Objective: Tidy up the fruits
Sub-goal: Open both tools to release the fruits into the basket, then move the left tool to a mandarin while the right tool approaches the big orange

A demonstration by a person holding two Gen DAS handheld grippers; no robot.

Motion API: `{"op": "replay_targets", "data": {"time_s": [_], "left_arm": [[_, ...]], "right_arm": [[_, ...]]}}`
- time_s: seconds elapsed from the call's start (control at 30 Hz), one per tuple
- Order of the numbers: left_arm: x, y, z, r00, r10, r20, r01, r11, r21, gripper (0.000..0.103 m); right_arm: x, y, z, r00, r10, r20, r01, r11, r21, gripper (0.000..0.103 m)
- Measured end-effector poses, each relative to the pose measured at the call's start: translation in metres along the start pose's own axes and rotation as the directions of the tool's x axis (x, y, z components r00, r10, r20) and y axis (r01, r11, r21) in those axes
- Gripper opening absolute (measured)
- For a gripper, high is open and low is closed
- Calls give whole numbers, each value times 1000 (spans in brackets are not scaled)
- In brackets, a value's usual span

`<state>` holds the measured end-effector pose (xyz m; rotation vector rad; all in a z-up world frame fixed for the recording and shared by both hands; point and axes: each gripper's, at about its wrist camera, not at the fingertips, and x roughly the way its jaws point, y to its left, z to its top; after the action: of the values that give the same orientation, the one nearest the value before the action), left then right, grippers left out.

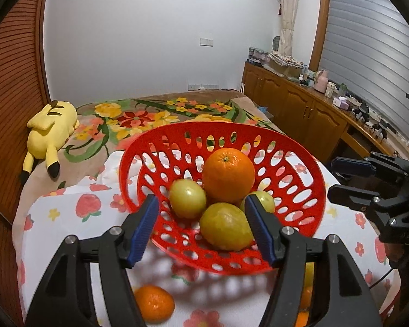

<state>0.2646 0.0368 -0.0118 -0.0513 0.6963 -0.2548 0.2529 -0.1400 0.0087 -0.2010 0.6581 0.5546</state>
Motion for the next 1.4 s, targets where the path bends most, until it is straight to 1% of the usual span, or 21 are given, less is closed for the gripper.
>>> {"op": "replay_targets", "data": {"time_s": [0.4, 0.47, 0.6, 0.7, 0.87, 1.1, 1.23, 1.4], "left_arm": [[-45, 1, -21, 999, -13, 44, 12, 1000, 19, 69], [-50, 5, -26, 999, -15, 45, 14, 1000, 20, 70], [-56, 11, -38, 999, -11, 33, 10, 1000, 20, 71], [-61, 16, -49, 1000, -4, 27, 3, 1000, 17, 71], [-67, 20, -67, 1000, -6, 12, 6, 1000, 16, 71], [-78, 18, -90, 1000, -14, -3, 14, 1000, 15, 71], [-83, 20, -98, 1000, -20, -8, 20, 1000, 2, 71], [-83, 24, -103, 1000, -18, -9, 18, 1000, -14, 71]], "right_arm": [[-44, 23, -18, 999, -12, 50, 9, 998, 60, 60], [-49, 27, -23, 998, -17, 54, 13, 997, 74, 60], [-55, 40, -35, 999, -22, 47, 17, 995, 94, 65], [-57, 50, -46, 999, -23, 36, 19, 994, 107, 67], [-56, 66, -62, 1000, -19, 20, 16, 993, 118, 73], [-50, 89, -84, 1000, 24, -7, -22, 991, 130, 76], [-44, 99, -92, 998, 60, -27, -56, 990, 130, 76], [-38, 108, -98, 996, 79, -41, -73, 988, 134, 78]]}}
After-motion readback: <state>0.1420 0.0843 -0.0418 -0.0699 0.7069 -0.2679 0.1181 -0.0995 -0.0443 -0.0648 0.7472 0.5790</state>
